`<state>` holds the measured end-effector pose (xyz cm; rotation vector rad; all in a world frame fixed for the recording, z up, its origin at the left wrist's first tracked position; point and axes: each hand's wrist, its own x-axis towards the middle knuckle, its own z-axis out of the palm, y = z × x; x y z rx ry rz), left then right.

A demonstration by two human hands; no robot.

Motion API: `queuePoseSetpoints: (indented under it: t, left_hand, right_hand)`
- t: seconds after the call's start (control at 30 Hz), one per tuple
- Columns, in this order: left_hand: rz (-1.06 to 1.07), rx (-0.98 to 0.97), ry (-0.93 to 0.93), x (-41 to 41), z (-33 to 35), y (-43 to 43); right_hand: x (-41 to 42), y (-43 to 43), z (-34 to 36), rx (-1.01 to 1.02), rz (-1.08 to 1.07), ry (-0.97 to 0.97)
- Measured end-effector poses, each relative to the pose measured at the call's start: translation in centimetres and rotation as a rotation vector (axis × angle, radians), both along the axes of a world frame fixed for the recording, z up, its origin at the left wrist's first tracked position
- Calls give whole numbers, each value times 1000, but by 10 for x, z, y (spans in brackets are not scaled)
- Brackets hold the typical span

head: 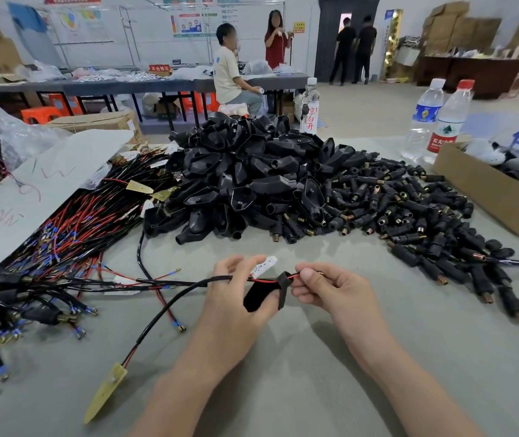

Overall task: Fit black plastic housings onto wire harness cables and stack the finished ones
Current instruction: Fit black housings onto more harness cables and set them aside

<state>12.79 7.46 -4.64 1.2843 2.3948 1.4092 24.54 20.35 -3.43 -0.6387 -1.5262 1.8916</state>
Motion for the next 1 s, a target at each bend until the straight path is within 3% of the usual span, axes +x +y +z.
queuePoseSetpoints:
  t: [0.13, 0.17, 0.3, 0.43, 0.6, 0.83, 1.0]
  left_hand:
    - [-281, 114, -379, 6, 7, -6]
    - [-308, 119, -402, 9, 6, -6]
    - [-211, 99, -217, 17, 1, 2]
    - [-102, 152, -206, 6, 0, 1]
    - [-89, 64, -112, 5, 1, -4]
    - [17, 185, -248, 2, 7, -4]
    - [-47, 249, -424, -4, 12, -7]
  right_hand:
    - [1, 1, 1, -73, -14, 33]
    - [2, 2, 1, -90, -15, 42]
    - [2, 3, 2, -99, -10, 60]
    - [7, 16, 8, -122, -105, 120]
    - [15, 28, 10, -167, -143, 164]
    - [21, 32, 9, -204, -34, 144]
    - [24, 36, 10, -225, -47, 194]
